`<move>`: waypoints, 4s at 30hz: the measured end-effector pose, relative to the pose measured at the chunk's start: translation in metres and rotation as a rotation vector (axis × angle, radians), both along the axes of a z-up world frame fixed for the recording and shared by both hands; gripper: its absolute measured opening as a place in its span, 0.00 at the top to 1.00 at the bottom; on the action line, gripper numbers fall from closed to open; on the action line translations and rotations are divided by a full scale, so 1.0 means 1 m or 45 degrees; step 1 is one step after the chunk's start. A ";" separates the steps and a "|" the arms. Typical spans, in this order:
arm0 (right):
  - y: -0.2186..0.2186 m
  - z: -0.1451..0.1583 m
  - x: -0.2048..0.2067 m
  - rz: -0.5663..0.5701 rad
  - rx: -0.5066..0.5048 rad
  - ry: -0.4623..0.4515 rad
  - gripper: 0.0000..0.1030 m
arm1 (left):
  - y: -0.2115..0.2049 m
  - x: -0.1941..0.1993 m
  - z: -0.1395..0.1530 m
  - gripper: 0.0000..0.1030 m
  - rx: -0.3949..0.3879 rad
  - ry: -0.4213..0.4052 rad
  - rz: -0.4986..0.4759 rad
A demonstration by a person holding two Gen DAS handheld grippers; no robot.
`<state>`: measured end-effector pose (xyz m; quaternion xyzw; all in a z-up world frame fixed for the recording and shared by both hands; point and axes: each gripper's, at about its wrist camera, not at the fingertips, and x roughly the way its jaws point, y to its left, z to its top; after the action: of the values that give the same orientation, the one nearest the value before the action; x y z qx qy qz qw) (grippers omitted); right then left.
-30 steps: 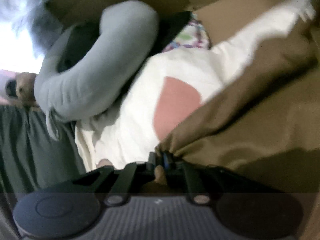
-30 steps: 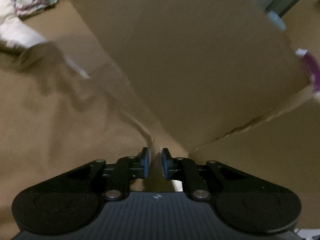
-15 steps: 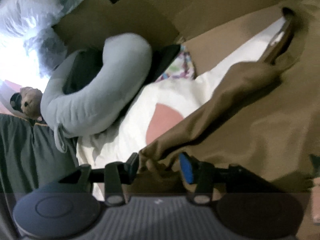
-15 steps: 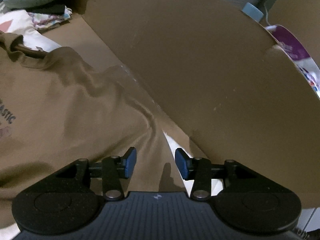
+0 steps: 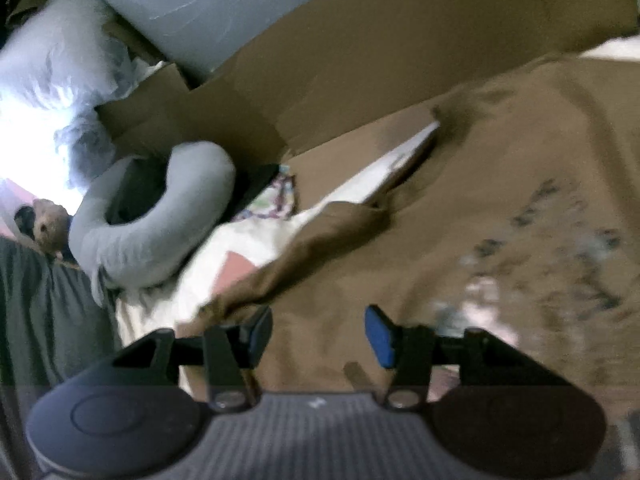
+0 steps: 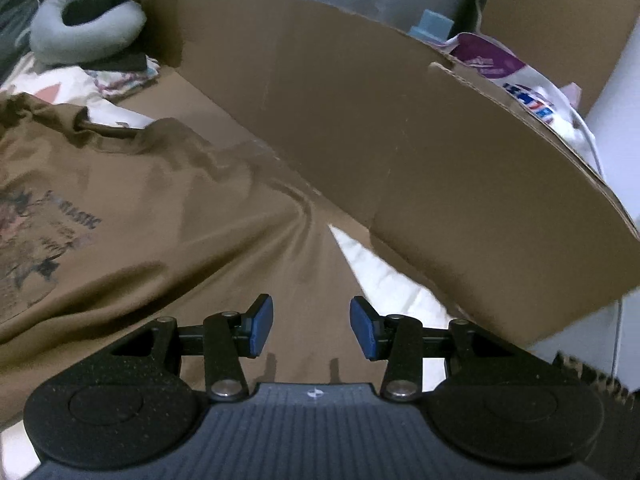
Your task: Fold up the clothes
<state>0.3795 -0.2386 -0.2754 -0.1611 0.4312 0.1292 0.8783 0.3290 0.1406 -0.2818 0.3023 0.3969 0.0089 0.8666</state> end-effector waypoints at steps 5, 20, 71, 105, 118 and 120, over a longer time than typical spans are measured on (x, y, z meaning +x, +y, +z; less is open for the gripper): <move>0.001 0.008 -0.035 0.063 0.039 0.003 0.52 | -0.012 -0.044 0.006 0.47 -0.174 -0.030 0.026; 0.002 0.017 -0.145 0.022 0.213 0.028 0.52 | -0.096 -0.136 0.009 0.47 -0.471 -0.017 0.077; 0.087 -0.096 -0.186 -0.061 1.009 0.587 0.50 | -0.094 -0.174 -0.073 0.99 -0.581 0.212 0.072; 0.090 -0.132 -0.182 -0.182 1.231 0.762 1.00 | -0.091 -0.184 -0.062 0.95 -0.641 0.210 0.021; 0.018 -0.102 -0.195 -0.225 1.243 0.706 1.00 | -0.086 -0.176 -0.048 0.94 -0.686 0.147 0.044; 0.008 -0.094 -0.195 -0.214 1.230 0.687 1.00 | -0.085 -0.177 -0.049 0.94 -0.683 0.157 0.040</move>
<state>0.1849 -0.2309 -0.3699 0.3334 0.5438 0.2784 0.7180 0.1523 0.0555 -0.3305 0.0555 0.4418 -0.1015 0.8896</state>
